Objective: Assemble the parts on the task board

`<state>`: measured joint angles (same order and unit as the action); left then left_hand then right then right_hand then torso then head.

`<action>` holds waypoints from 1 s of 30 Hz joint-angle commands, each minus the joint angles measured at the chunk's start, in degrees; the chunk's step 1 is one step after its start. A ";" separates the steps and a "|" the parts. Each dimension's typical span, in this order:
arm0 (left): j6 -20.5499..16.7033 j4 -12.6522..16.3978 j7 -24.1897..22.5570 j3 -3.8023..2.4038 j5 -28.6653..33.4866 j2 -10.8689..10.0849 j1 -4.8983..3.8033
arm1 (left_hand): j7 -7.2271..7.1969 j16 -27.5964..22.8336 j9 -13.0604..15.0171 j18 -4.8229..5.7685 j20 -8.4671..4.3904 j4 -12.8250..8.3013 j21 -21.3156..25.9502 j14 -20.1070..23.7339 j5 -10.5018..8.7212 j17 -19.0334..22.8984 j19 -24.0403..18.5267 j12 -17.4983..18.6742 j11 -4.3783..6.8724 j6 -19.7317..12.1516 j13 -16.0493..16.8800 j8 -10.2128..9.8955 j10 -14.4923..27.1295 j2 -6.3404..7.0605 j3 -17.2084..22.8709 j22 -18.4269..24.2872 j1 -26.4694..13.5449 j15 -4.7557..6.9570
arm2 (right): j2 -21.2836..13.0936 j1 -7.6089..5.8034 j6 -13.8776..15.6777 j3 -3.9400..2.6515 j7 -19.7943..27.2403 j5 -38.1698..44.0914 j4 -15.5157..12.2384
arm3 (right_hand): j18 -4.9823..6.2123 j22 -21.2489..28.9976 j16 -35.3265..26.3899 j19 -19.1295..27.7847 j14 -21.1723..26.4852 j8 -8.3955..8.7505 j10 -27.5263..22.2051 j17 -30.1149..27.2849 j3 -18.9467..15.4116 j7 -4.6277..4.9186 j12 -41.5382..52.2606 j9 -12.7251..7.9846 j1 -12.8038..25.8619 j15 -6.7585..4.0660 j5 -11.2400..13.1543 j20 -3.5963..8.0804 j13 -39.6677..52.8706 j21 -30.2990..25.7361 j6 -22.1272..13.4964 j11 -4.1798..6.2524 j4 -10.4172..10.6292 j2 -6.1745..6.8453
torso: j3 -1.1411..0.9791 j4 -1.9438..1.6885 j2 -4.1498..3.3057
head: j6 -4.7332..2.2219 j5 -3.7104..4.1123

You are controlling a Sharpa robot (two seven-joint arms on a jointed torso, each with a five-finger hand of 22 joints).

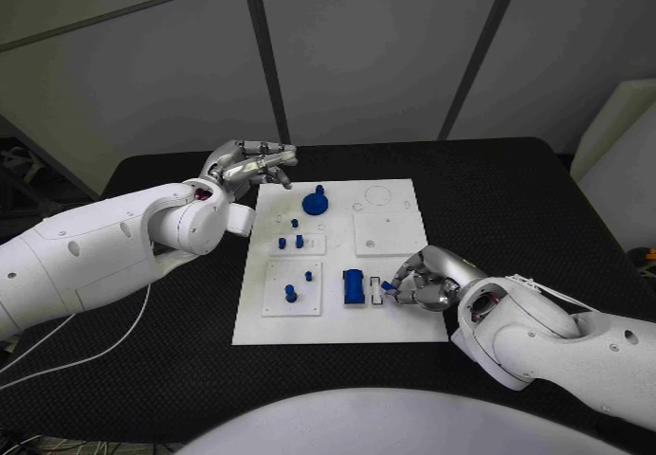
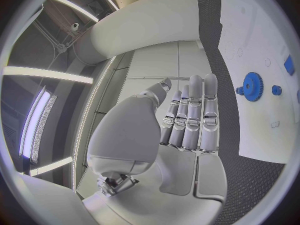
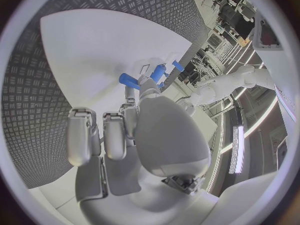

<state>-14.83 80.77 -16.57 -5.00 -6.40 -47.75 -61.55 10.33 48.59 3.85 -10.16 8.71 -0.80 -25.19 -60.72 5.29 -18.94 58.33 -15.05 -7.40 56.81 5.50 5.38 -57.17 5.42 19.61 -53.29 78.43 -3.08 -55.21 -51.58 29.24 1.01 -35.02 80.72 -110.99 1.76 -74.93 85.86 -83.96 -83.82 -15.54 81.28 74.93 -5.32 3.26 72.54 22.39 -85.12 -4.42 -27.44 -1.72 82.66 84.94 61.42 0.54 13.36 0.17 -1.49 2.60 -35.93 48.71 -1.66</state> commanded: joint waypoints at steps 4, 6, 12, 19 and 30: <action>0.52 0.27 -0.33 -0.04 -0.20 0.04 -0.09 | 0.06 0.33 0.05 -0.20 0.11 -0.04 0.20 0.32 0.12 0.08 -0.10 -0.17 0.10 0.30 -0.09 0.30 0.40 -0.39 -0.34 0.09 0.00 -0.01 | 1.14 -0.08 1.88 -0.03 0.61 -0.88 0.83 | -0.25 -9.49 0.41 -3.32 -5.00 -0.30 0.67 9.58 0.08 -0.07 0.35 0.19 0.71 -0.41 0.37 0.33 -4.16 0.34 0.67 0.59 0.70 -0.36 | -0.06 0.00 -0.02 | -0.07 -0.22; 0.50 0.29 -0.32 -0.04 -0.20 0.01 -0.10 | 0.06 0.33 0.05 -0.20 0.11 -0.04 0.20 0.32 0.12 0.08 -0.10 -0.17 0.10 0.30 -0.09 0.30 0.40 -0.39 -0.34 0.09 0.00 -0.01 | 1.55 -0.08 1.82 -0.04 0.58 -0.91 1.12 | -0.26 -9.54 0.46 -3.35 -5.02 -0.33 0.73 9.65 0.13 -0.09 0.44 0.24 0.96 -0.42 0.40 0.34 -4.10 0.37 0.73 0.61 0.91 -0.32 | -0.08 0.14 -0.01 | -0.06 -0.38; 0.55 0.34 -0.29 -0.04 -0.20 0.05 -0.10 | 0.06 0.33 0.05 -0.20 0.11 -0.04 0.20 0.32 0.12 0.08 -0.10 -0.17 0.10 0.30 -0.09 0.30 0.40 -0.39 -0.34 0.09 0.00 -0.01 | 2.66 -0.09 0.05 -0.05 0.20 -1.04 2.00 | -0.31 -9.73 0.54 -3.46 -5.05 -0.54 1.00 9.77 0.22 -0.23 0.73 0.53 3.07 -0.48 0.46 0.39 -3.89 0.53 1.10 0.71 2.53 -0.16 | -0.05 0.04 0.01 | -0.09 -0.37; 0.63 0.34 -0.23 -0.04 -0.20 0.12 -0.11 | 0.06 0.33 0.05 -0.20 0.11 -0.04 0.20 0.32 0.12 0.08 -0.10 -0.17 0.10 0.30 -0.09 0.30 0.40 -0.39 -0.34 0.09 0.00 -0.01 | 4.01 -0.10 -3.80 -0.06 -0.86 -1.36 3.09 | -0.35 -9.91 0.62 -3.54 -5.07 -1.28 1.35 9.91 -0.68 -0.48 1.22 1.30 8.71 -0.61 -2.51 0.50 -3.49 0.65 1.76 0.87 3.17 -0.19 | -0.02 0.06 -0.01 | -0.01 -0.46; 0.79 0.23 -0.14 -0.04 -0.20 0.23 -0.12 | 0.06 0.33 0.05 -0.20 0.11 -0.04 0.20 0.32 0.12 0.08 -0.10 -0.17 0.10 0.30 -0.09 0.30 0.40 -0.39 -0.34 0.09 0.00 -0.01 | 4.86 -0.11 -5.22 -0.07 -2.03 -0.86 3.66 | -0.48 -10.41 1.01 -3.78 -5.20 -2.01 1.90 10.48 -1.76 -0.68 2.29 1.95 11.34 -0.73 -2.77 0.61 -2.71 1.06 2.10 1.02 3.28 -0.28 | -0.05 0.15 0.01 | 0.21 -0.59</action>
<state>-14.76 80.92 -16.55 -5.01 -6.40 -47.58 -61.57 10.33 48.59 3.85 -10.16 8.71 -0.80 -25.19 -60.72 5.30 -18.94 58.33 -15.05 -7.40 56.81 5.50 5.38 -57.17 5.42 19.61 -53.29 78.43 -3.08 -50.52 -51.72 25.93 0.89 -36.59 79.73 -107.17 1.76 -74.92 86.67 -84.16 -84.15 -17.46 82.73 74.92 -6.73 2.41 74.54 24.20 -74.31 -4.73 -30.46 -1.52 75.79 85.63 63.80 1.54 16.61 -0.17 -1.53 2.70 -35.94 48.88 -2.21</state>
